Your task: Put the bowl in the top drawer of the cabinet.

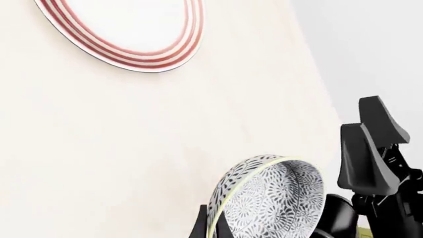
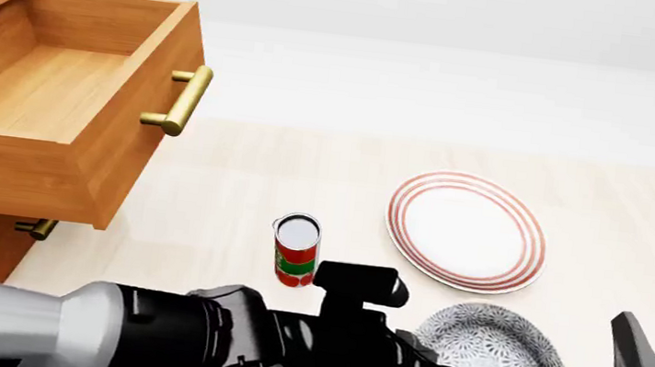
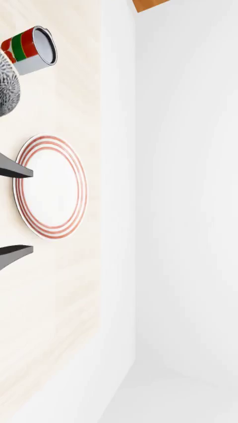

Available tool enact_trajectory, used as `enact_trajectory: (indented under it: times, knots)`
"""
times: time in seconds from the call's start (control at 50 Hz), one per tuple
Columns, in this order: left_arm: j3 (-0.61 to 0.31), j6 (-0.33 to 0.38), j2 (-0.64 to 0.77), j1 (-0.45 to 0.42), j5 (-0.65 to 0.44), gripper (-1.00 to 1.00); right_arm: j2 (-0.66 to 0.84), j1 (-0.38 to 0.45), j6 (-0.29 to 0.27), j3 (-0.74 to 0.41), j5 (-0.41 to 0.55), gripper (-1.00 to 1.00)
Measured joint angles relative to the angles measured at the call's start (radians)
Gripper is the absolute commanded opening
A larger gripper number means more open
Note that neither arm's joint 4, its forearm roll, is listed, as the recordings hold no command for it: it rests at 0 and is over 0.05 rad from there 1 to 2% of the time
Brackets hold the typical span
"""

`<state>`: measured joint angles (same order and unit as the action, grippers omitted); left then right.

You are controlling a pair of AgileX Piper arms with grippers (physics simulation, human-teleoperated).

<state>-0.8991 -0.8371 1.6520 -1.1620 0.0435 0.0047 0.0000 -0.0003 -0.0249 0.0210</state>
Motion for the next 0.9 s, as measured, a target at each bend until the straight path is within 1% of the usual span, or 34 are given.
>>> enact_trajectory:
  times: [0.24, 0.9]
  knots:
    - [-0.016, 0.033, -0.055, 0.020, -0.049, -1.00, 0.000, 0.000, 0.000, 0.000, 0.000, 1.00]
    - [-0.100, 0.105, -0.174, 0.075, -0.194, -1.00, 0.000, 0.000, 0.000, 0.000, 0.000, 1.00]
